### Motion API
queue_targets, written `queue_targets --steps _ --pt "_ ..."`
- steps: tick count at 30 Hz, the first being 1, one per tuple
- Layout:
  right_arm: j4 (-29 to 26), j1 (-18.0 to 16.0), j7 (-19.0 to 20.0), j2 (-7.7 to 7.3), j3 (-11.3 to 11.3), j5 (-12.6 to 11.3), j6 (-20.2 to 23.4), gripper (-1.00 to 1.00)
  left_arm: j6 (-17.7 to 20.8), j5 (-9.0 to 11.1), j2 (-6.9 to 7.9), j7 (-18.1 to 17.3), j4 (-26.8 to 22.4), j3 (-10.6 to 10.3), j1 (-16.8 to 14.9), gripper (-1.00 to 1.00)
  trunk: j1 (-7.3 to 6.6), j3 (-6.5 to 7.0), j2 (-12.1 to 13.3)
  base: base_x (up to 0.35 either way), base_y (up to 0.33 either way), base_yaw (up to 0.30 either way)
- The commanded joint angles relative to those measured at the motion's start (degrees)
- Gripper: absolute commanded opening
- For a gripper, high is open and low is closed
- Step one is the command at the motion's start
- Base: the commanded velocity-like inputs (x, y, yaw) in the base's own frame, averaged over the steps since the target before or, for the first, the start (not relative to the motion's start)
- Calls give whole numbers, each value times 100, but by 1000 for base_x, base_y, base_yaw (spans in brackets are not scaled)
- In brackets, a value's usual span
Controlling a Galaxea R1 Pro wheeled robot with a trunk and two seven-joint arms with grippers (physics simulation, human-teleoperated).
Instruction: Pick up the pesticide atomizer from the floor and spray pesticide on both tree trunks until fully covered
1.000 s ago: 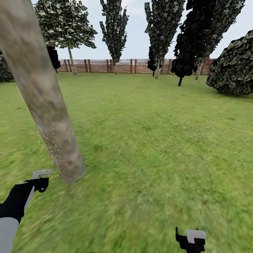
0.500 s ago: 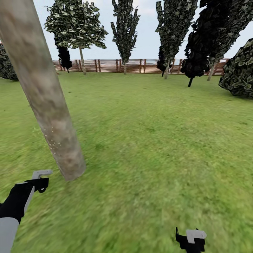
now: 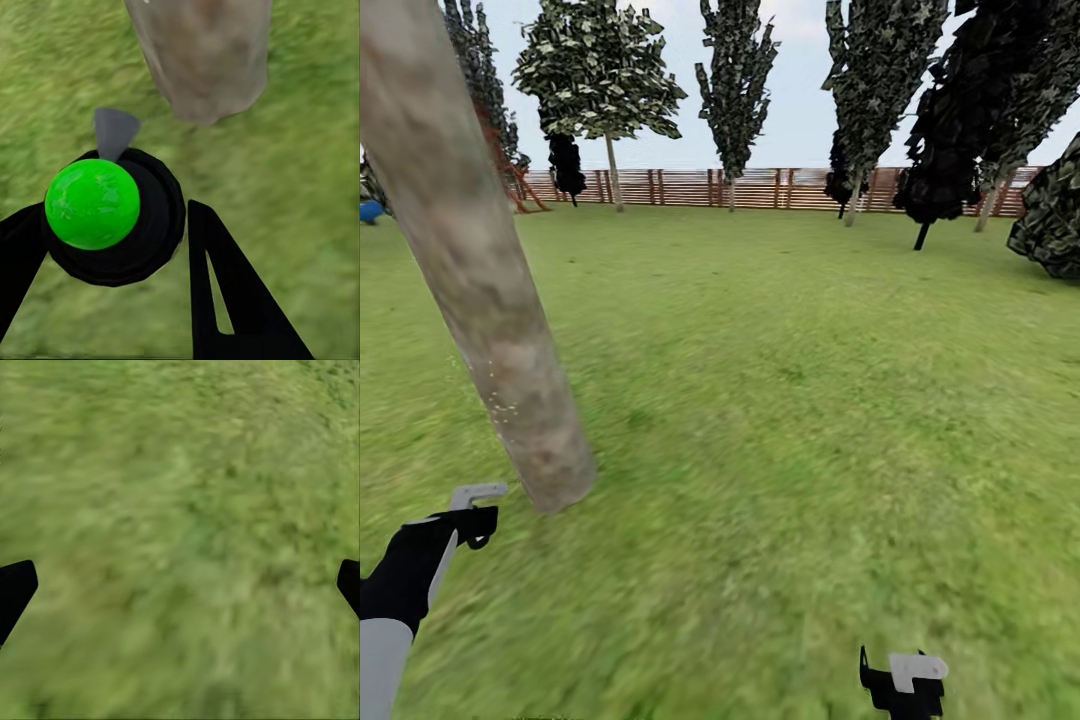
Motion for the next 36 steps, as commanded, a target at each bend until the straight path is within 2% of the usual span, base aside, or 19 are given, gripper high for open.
queue_targets --steps 1,18,28,36 --pt "-1 0 0 0 0 0 0 100 0 -2 0 2 0 0 0 -100 0 0 0 92 -275 276" --pt "1 0 0 0 0 1 0 100 -4 -11 -5 35 6 -6 0 -100 0 0 0 92 -275 277" --pt "1 0 0 8 0 0 0 100 -17 -11 -8 59 8 -11 0 -100 0 0 0 95 -275 59" --pt "0 0 0 9 0 0 0 100 -19 -6 -20 60 8 -22 0 -100 0 0 0 124 -268 258"
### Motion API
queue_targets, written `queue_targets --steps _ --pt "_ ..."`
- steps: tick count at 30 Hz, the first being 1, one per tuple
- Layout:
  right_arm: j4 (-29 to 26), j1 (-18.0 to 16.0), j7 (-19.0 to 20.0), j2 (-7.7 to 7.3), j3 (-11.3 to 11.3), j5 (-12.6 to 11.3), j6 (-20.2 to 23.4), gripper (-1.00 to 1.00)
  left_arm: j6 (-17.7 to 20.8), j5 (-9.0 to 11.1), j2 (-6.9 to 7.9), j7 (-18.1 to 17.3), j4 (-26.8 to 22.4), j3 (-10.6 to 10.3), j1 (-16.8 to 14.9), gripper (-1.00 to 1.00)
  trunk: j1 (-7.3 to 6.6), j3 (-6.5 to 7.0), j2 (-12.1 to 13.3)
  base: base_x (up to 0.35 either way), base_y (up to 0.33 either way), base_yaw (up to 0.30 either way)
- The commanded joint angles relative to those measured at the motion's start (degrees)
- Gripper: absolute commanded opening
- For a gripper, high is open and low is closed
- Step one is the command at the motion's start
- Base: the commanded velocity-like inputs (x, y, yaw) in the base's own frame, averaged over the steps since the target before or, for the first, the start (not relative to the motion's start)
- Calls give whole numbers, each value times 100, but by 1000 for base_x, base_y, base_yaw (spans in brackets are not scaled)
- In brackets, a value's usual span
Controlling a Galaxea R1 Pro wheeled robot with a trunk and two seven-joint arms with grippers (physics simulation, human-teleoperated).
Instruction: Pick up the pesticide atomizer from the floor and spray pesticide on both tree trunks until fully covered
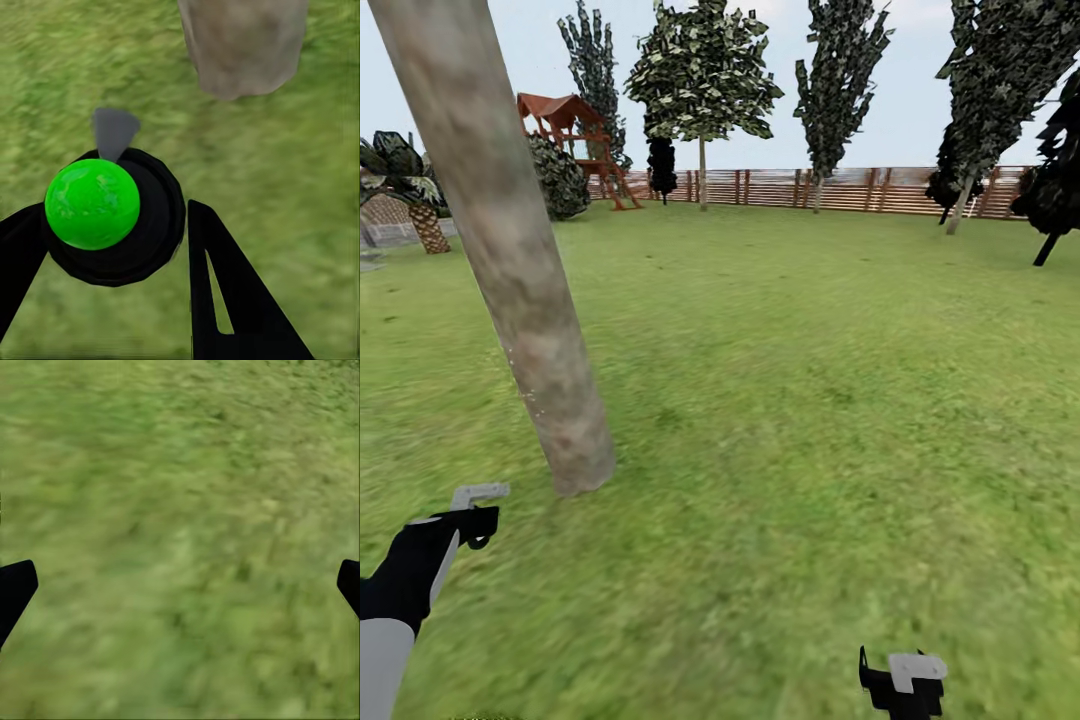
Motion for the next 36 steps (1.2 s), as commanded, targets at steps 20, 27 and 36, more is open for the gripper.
queue_targets --steps 20,27,36 --pt "-8 0 -9 -15 -8 0 0 100 -23 -25 -224 -5 256 -44 -26 -100 0 0 0 56 -17 172" --pt "-8 0 -9 -24 -9 0 0 100 1 -44 -463 92 254 -236 -74 -100 0 0 0 330 0 0" --pt "-12 0 -15 -46 -16 -6 -1 100 2 -54 -430 107 254 -250 -58 -100 0 0 0 338 0 0"
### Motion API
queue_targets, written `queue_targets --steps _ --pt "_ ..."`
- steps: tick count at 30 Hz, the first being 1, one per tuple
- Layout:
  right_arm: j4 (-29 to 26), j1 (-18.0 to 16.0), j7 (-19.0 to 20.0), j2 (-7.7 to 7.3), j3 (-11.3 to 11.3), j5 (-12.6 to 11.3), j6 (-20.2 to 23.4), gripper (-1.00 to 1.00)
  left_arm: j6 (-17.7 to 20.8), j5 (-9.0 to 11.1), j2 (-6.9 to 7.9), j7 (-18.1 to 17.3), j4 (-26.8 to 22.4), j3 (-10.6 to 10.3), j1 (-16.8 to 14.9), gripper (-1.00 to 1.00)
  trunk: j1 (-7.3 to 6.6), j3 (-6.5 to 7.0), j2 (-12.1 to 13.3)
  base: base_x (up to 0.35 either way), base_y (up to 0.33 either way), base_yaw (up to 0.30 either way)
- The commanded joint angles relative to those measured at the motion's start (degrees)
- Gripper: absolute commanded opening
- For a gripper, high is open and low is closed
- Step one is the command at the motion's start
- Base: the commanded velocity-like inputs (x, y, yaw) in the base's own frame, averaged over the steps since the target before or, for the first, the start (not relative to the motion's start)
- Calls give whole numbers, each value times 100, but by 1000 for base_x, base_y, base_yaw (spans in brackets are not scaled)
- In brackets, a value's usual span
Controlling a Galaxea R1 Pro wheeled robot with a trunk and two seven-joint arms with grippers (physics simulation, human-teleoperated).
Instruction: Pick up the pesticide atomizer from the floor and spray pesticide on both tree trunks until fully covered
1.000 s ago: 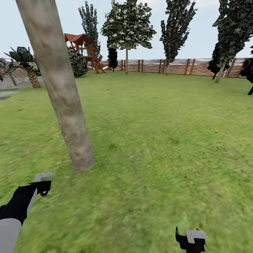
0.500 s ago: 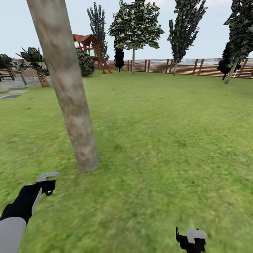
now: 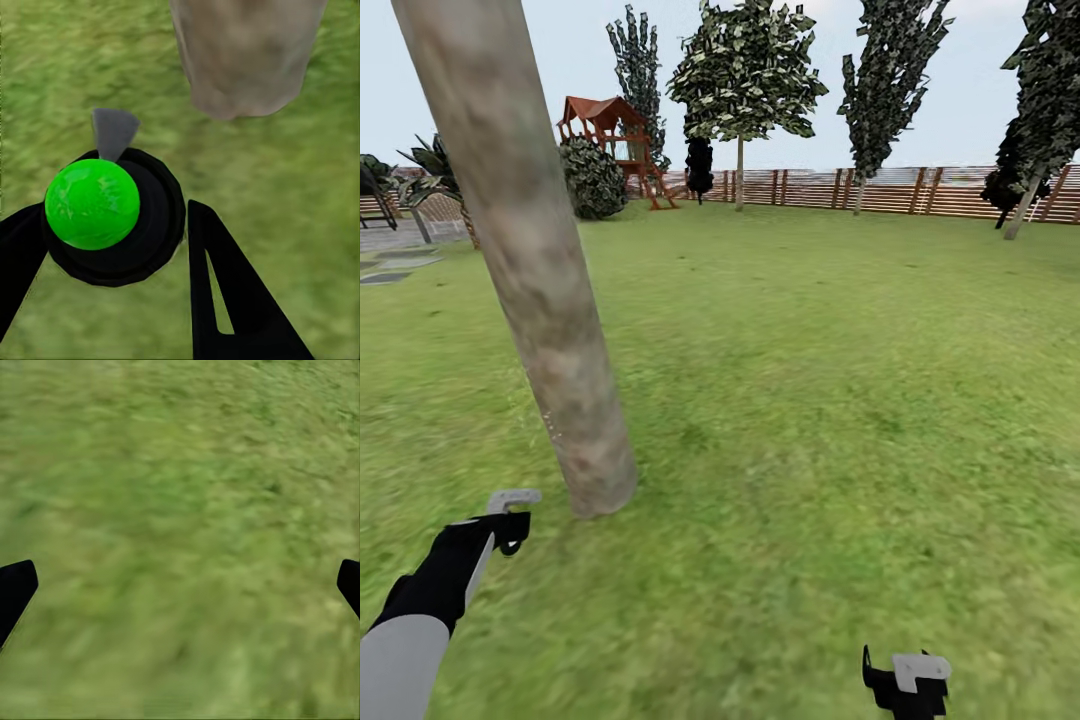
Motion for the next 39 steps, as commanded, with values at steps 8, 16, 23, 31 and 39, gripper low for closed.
queue_targets --steps 8,16,23,31,39 --pt "4 0 -3 9 8 2 -5 100 -16 17 -318 75 -11 -142 17 -100 0 0 0 207 0 120" --pt "4 0 -1 11 8 7 -3 100 -12 8 -262 122 -10 -142 -26 -100 0 0 0 4 0 166" --pt "4 0 -3 7 8 7 2 100 -45 18 -396 133 -18 -192 -22 -100 0 0 0 0 -101 3" --pt "4 0 -1 7 8 7 2 100 -27 14 -439 139 -18 -187 -31 -100 0 0 0 4 -268 0" --pt "4 0 2 9 8 7 2 100 -9 5 -383 132 -165 -143 -24 -100 0 0 0 139 -258 0"
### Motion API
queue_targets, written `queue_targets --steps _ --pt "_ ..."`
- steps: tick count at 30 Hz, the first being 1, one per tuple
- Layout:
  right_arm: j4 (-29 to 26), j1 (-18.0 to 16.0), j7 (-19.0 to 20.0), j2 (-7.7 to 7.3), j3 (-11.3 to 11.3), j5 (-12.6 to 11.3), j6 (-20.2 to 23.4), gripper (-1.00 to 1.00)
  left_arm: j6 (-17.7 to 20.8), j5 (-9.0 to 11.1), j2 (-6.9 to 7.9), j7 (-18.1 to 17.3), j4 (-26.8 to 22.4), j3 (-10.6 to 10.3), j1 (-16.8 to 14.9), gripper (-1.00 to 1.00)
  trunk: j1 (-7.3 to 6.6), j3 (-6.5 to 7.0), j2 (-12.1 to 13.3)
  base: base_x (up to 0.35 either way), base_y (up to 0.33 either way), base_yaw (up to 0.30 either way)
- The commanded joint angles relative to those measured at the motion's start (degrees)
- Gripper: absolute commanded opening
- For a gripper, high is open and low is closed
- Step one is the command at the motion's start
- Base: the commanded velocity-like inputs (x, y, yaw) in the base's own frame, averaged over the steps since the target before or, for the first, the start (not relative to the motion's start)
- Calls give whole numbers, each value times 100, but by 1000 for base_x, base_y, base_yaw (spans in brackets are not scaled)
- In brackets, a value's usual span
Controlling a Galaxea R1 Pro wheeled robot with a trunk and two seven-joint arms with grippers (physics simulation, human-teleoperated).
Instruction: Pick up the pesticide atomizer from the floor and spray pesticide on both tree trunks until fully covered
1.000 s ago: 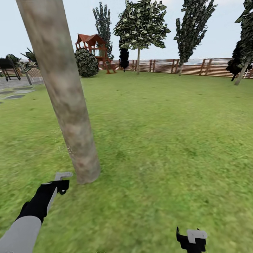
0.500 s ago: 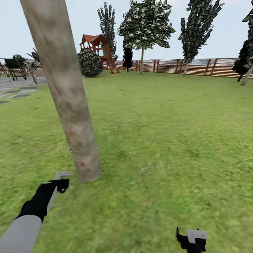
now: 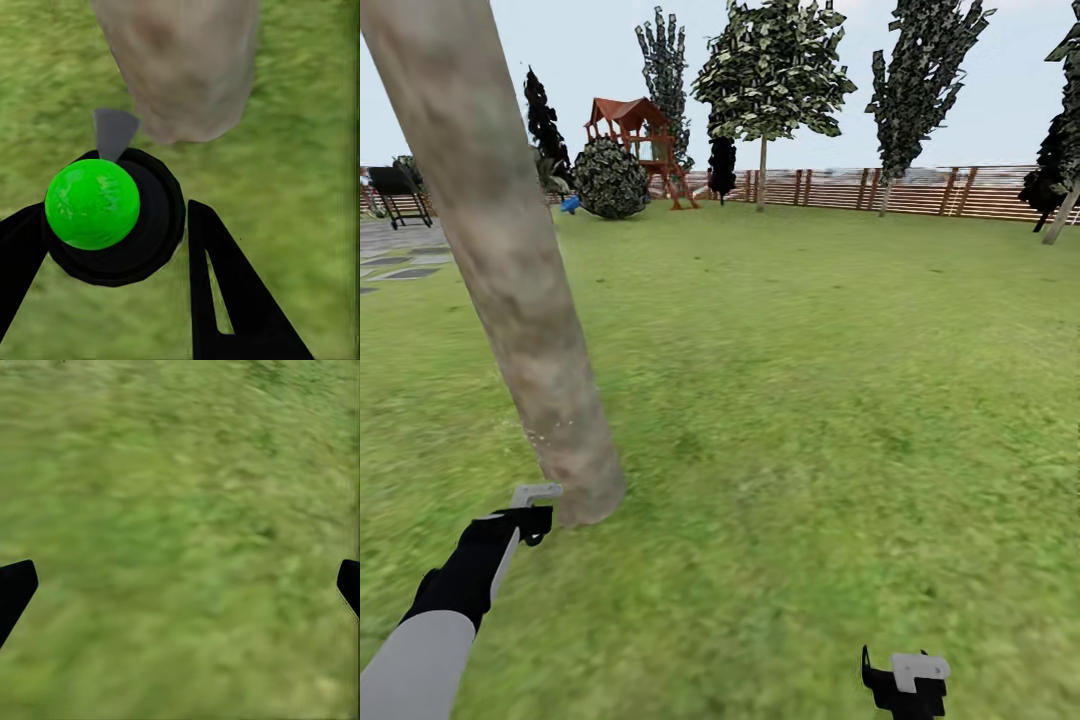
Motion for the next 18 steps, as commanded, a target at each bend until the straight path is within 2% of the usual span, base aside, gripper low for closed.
queue_targets --steps 1,7,18 --pt "0 0 -1 1 0 0 0 100 0 -1 -5 -1 -1 1 8 -100 0 0 0 196 -231 0" --pt "0 0 0 1 0 0 0 100 0 -1 -35 3 -3 -11 57 -100 0 0 0 169 -236 1" --pt "0 0 3 2 0 0 0 100 0 -1 8 8 -3 11 63 -100 0 0 0 26 -267 258"
